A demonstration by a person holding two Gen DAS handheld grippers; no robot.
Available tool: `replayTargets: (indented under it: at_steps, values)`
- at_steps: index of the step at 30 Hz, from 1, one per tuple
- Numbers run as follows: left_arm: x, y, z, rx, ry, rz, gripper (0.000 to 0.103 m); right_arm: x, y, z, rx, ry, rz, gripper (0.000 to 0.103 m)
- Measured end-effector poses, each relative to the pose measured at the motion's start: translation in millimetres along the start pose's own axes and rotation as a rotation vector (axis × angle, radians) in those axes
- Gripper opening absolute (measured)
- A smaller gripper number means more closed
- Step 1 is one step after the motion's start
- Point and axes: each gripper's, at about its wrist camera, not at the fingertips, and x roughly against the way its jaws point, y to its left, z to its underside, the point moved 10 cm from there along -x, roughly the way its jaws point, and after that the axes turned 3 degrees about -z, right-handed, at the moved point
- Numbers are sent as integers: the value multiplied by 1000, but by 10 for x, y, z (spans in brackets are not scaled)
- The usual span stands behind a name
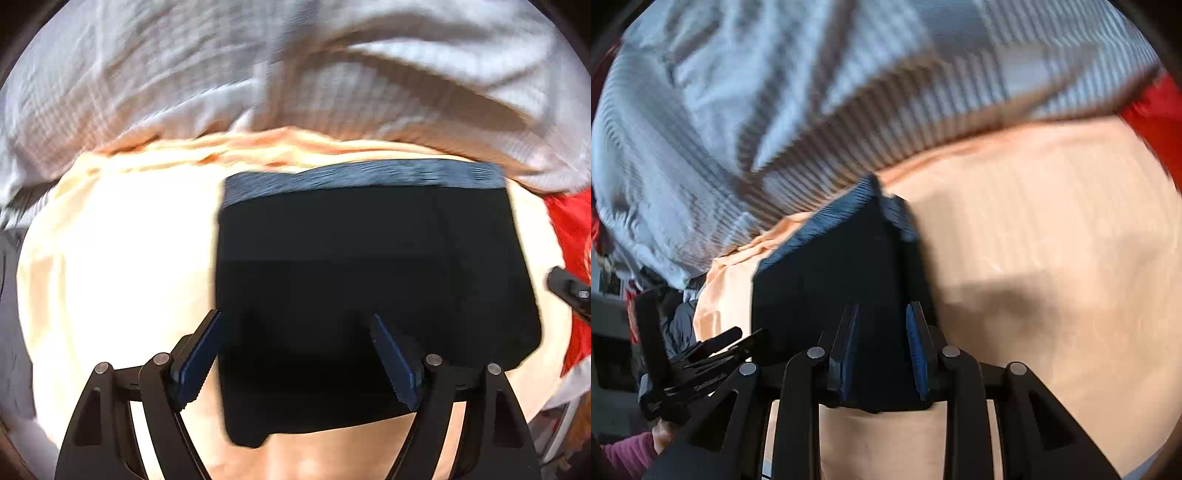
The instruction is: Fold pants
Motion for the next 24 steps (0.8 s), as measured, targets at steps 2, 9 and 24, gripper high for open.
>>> replayTargets:
  at_steps: [2,9,24]
  values:
    - [-53,129,50,27,23,-21,81,-63,176,-12,56,16,-4,29]
    - [-137,212,185,45,51,-66,81,-424,147,216,134,129,95,29]
    - [12,235,88,16,12,-57,81,-466,65,293,154,118,183,33]
